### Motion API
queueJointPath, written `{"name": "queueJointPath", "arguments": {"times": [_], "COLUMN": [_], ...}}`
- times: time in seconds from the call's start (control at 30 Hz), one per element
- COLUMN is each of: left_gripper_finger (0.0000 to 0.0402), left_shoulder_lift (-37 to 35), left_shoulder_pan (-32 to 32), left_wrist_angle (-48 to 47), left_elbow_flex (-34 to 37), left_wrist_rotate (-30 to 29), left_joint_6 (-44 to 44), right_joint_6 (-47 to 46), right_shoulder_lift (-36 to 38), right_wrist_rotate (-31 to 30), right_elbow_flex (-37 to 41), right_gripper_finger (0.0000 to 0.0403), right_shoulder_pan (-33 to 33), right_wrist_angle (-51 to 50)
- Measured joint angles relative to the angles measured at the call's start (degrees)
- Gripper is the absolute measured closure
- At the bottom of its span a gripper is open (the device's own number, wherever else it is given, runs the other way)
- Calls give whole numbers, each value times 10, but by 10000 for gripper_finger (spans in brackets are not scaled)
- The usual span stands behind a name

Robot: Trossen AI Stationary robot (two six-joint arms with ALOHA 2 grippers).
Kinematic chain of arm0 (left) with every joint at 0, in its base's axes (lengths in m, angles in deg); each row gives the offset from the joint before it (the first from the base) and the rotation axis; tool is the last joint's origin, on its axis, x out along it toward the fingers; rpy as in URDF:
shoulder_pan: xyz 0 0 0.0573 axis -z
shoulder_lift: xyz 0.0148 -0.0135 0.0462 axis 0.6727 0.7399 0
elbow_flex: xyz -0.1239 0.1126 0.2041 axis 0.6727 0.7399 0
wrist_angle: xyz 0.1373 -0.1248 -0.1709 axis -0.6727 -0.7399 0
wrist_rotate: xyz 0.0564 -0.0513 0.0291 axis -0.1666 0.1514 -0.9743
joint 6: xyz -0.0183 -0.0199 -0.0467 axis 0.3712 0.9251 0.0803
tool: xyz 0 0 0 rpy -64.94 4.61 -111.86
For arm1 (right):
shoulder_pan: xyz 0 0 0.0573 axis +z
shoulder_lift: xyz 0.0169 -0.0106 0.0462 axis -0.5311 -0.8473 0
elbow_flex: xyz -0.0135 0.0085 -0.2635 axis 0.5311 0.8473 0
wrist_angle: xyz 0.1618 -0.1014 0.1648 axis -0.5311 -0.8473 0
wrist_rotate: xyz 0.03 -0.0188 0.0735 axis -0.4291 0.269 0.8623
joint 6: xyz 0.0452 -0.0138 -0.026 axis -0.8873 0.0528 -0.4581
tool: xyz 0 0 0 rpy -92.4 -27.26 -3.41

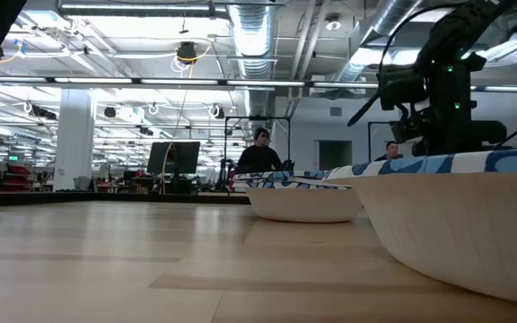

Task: Nest bowls inside each other
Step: Stack the white bowl on top of the other white bowl

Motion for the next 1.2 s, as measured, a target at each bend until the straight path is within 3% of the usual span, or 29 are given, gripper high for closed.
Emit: {"name": "queueJointPath", "arguments": {"times": [0.3, 0.47, 0.67, 0.83, 1.2], "left_gripper_finger": [285, 285, 285, 285, 285], "left_shoulder_lift": [0, 0, -13, -37, -71], "left_shoulder_pan": [0, 0, 0, 0, 0], "left_wrist_angle": [0, 0, -5, -10, -75], "left_elbow_flex": [0, 0, 1, 0, 0], "left_wrist_rotate": [0, 0, -22, -46, -130], "left_joint_6": [-2, -2, -6, -8, -7], "right_joint_6": [-1, -1, -7, -20, -62], "right_shoulder_lift": [-2, -45, -113, -114, -60], "right_wrist_rotate": [1, 1, -6, -12, 8], "right_elbow_flex": [0, -1, -7, -34, -108], "right_gripper_finger": [212, 245, 304, 386, 396], "right_shoulder_pan": [3, 3, 4, 4, 33], "right_wrist_angle": [3, 4, 4, 5, -25]}}
